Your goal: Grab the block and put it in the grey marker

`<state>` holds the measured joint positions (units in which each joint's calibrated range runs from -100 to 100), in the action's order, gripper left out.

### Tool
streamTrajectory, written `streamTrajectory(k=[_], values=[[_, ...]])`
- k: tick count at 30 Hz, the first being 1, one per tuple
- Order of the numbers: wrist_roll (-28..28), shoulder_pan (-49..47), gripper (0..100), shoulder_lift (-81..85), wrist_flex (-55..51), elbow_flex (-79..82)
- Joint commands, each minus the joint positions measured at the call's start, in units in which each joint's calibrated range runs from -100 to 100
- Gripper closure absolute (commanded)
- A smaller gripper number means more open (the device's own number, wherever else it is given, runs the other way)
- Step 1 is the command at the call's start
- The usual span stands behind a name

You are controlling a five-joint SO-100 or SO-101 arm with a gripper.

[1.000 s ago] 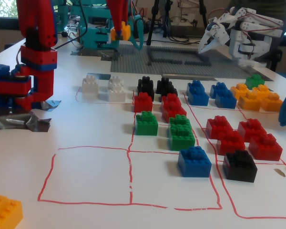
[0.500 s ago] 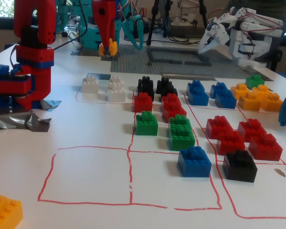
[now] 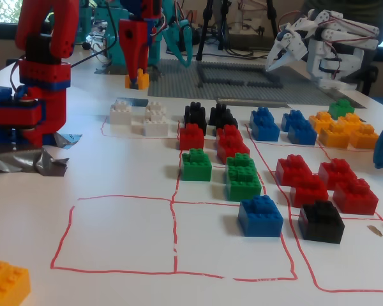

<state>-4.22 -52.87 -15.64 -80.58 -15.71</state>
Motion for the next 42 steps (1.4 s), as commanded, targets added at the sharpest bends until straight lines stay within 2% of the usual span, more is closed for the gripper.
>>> streamTrajectory(k=[1, 6, 22, 26, 31, 36, 42], values=[[1.56, -1.2, 100, 0.63, 0.06, -6.9], [4.49, -1.59, 100, -2.01, -1.24, -9.54], [6.74, -1.99, 99, -4.98, -1.81, -10.08], [6.4, -1.79, 81, -5.23, -3.27, -10.35], [6.59, -1.79, 68, -5.23, -5.46, -11.08], [6.59, -1.89, 68, -5.15, -6.92, -14.71], [5.57, -1.89, 75, -4.57, -10.57, -24.8]])
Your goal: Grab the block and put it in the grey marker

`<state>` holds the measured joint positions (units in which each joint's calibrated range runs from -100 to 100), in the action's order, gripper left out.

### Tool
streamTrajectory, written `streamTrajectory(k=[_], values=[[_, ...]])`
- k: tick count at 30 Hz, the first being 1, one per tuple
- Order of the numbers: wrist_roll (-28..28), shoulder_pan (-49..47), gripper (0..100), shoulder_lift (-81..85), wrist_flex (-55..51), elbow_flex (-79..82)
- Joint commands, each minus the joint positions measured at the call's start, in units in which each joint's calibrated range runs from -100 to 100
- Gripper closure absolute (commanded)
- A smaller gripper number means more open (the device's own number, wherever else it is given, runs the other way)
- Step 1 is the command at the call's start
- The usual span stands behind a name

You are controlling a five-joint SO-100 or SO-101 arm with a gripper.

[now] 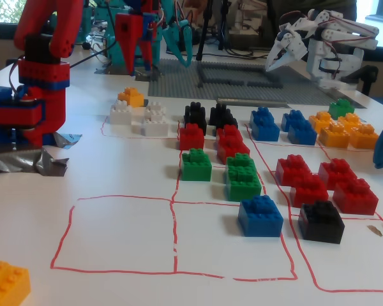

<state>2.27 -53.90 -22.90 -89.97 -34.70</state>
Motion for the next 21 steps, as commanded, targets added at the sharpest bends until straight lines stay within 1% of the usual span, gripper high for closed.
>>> streamTrajectory(k=[1, 8, 12, 17, 21], values=[[-1.17, -0.76, 77, 3.1, -1.68, -6.72], [-2.25, 1.3, 84, 9.37, -3.87, -6.63], [-2.64, 2.96, 87, 14.65, -4.03, -3.18], [-3.42, 5.32, 95, 21.34, -4.52, 2.27], [-3.91, 7.48, 97, 26.7, -4.76, 6.81]])
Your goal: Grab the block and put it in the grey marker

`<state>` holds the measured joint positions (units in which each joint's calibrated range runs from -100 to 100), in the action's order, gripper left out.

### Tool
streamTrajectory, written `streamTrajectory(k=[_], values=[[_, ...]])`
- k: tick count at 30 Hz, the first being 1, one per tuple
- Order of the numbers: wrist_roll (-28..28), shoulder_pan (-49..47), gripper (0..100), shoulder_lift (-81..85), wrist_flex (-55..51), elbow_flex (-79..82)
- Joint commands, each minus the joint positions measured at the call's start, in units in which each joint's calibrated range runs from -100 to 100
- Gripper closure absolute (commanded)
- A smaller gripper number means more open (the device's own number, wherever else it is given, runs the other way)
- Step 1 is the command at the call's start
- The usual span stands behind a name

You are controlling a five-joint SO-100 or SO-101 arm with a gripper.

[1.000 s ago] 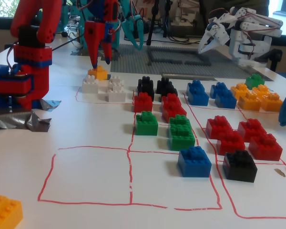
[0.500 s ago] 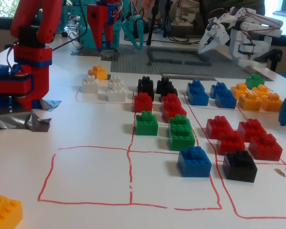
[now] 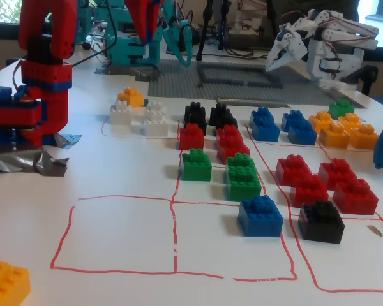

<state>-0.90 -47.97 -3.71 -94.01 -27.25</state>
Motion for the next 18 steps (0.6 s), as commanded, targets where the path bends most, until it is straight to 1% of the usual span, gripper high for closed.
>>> streamTrajectory(k=[1, 10, 18], values=[[-0.78, 2.24, 97, 8.75, -0.79, 0.54], [-1.76, 9.4, 98, 21.04, -1.61, 12.44], [-4.74, 23.93, 100, 28.3, -1.28, 19.98]])
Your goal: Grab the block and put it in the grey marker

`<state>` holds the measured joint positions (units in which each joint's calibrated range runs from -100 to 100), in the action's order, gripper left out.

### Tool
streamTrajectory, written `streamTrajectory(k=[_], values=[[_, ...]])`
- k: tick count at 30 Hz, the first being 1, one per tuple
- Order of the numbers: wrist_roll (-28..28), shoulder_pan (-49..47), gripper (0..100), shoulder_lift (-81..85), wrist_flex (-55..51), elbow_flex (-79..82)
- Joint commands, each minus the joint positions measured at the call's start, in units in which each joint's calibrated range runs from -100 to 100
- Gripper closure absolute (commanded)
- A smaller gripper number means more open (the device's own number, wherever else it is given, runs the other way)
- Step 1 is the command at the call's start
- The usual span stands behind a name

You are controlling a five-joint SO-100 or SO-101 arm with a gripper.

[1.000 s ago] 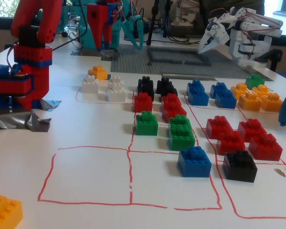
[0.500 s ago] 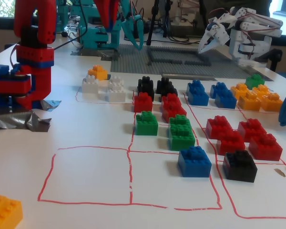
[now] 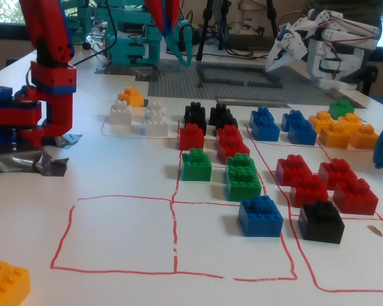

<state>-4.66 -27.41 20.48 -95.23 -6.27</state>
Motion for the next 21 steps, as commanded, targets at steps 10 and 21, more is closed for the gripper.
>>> streamTrajectory(k=[10, 21], values=[[-2.93, 18.87, 100, 7.16, 4.39, 4.18], [-0.44, 26.42, 100, 10.21, 8.37, 12.35]])
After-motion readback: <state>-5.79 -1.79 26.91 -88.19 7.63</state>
